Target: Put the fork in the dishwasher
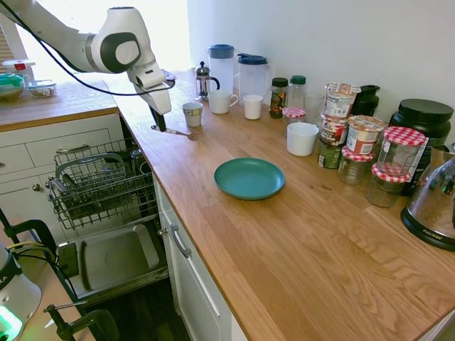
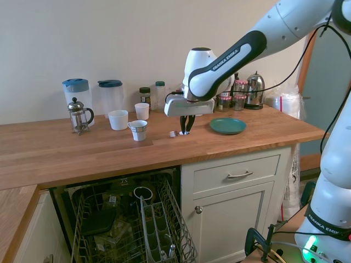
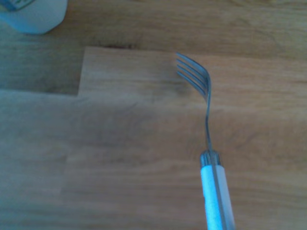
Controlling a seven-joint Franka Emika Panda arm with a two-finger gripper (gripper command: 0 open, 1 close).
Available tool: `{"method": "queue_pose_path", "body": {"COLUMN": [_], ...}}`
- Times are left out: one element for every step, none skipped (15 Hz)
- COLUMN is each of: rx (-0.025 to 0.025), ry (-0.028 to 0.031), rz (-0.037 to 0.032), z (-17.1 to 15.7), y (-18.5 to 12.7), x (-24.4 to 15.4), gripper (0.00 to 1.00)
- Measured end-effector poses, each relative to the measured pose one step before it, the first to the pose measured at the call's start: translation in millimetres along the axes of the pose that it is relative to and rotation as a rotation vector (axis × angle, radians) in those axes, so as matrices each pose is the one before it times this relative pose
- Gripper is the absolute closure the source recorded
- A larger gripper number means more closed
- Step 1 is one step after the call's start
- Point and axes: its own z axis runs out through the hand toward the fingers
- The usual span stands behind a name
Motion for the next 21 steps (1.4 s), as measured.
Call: {"method": "queue_pose_path", "body": {"rx": [-0.01619, -0.01441, -0.01375, -0.01713, -0.01466, -0.01280, -0.01084, -0.01092, -0.00773, -0.00718, -0.00496, -0.00564, -0.00531, -0.00774, -0.00972, -0.01180, -0.01335, -0.01568, -0.01551, -0.01830, -0.01953], "ry": [-0.02175, -0.02003, -0.01675, -0.02101, -0.02424, -0.02122, -0.01962, -0.01734, -0.00944, -0.00875, -0.01224, -0.01379, -0.01112, -0.00960, -0.00394, -0.00242, -0.00303, -0.00521, -0.00495, -0.00508, -0.00138], "rz": [-0.03512, -0.03525, -0.03093, -0.03726, -0.03464, -0.03239, -0.02580, -0.02191, -0.01609, -0.01775, -0.01803, -0.01715, -0.01721, -0.01674, -0.01790, -0.01791, -0.01816, -0.01380, -0.01134, -0.00961, -0.00493], "z": [-5.68, -3.92, -1.39, 0.28, -0.66, -1.88, -2.81, -3.76, -4.68, -4.93, -4.56, -3.28, -1.94, -0.13, 1.19, 1.98, 3.43, 4.47, 5.79, 7.62, 7.40], "y": [2.63, 0.09, -1.15, -2.30, -2.24, -1.97, -1.41, -0.62, 0.44, 0.79, 0.77, 0.36, -1.00, -2.27, -3.18, -3.00, -3.98, -4.00, -4.57, -5.22, -4.50], "x": [-10.35, -10.44, -11.01, -13.84, -12.51, -11.10, -10.09, -8.73, -7.49, -8.05, -8.06, -8.30, -8.95, -9.09, -8.88, -8.05, -7.81, -5.41, -3.20, -1.53, 0.34], "gripper": [1.00, 1.00, 1.00, 1.00, 1.00, 1.00, 1.00, 1.00, 1.00, 1.00, 1.00, 1.00, 1.00, 1.00, 1.00, 1.00, 1.00, 1.00, 1.00, 1.00, 1.00]}}
